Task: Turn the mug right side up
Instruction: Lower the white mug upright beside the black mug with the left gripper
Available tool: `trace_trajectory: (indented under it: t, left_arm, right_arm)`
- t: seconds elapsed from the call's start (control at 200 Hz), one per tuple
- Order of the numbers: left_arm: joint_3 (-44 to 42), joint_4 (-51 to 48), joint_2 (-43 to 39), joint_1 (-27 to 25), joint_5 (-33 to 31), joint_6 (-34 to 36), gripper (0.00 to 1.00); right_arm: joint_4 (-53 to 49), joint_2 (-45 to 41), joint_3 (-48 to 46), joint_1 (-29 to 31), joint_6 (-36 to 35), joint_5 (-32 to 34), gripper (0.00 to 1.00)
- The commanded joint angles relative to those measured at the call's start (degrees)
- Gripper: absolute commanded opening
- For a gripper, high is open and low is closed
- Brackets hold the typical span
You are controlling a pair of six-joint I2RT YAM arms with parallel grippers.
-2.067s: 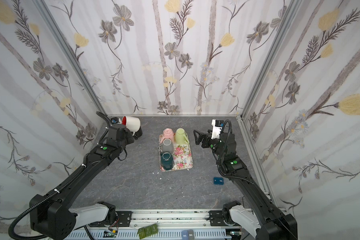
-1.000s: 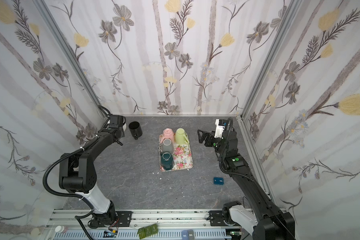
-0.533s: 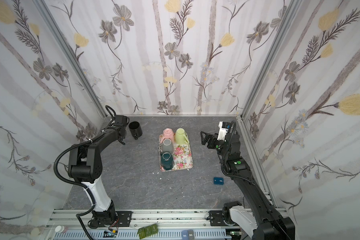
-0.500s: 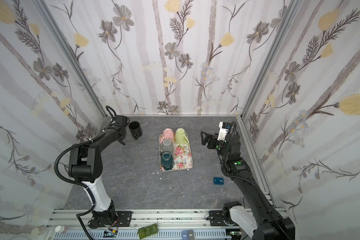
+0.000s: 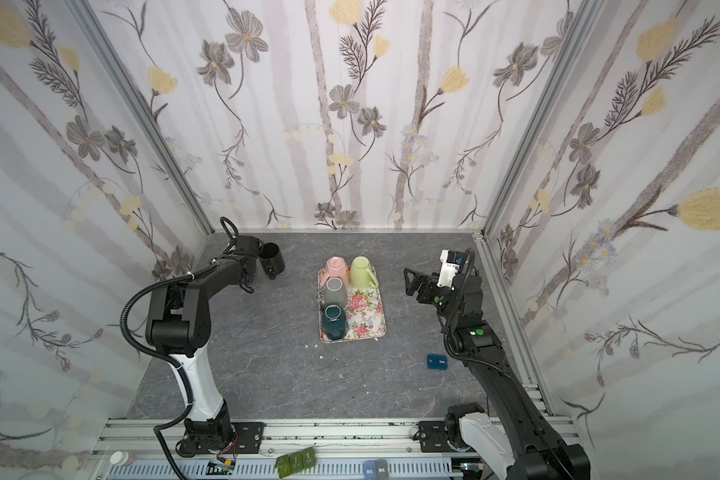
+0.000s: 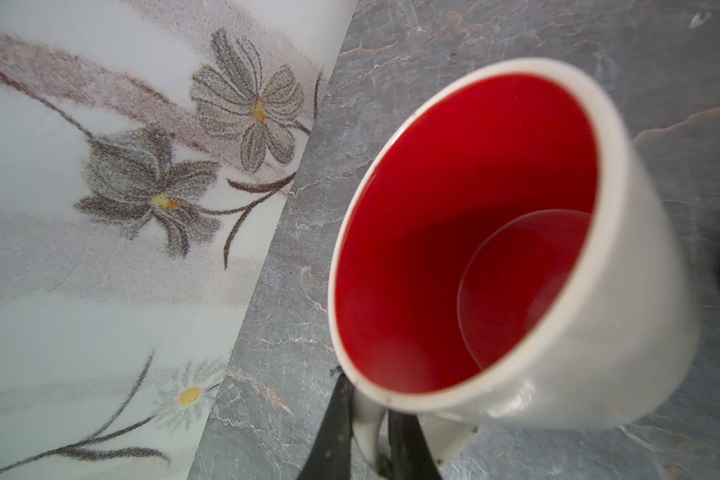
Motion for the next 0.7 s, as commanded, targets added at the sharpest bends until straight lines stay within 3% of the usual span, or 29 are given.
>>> trace_trajectory:
  t: [0.0,0.485,0.535,0.64,0.694]
  left_arm:
    - [0.50,3.09,0.43,0.05,-3.25,0.86,0.00]
    - [0.08,4.59,1.86,-0.98,-7.29,3.44,0.00]
    - [-0.26,5.14,1.65,-1.31,-7.81,3.63,0.17]
    - [-0.57,5.99,1.77,-2.09,-8.23,3.75,0.42]
    - [-0.38,6.07,2.00,-2.47,-8.64,3.84,0.48]
  right_arm:
    - [2.48,-0.02,-0.05,0.00,0.35,-0.08,1.00]
    - [3.27,-0.43,-0.16,-0.09,1.17,-0.87,1.00]
    - [3.20,-0.67,-0.46,-0.09,1.34,-0.79,1.00]
    - [3.13,-1.31,-0.78,-0.09,1.51,-0.77,1.00]
    - [2.97,-1.60,-0.72,-0.09,1.50,-0.69,1.00]
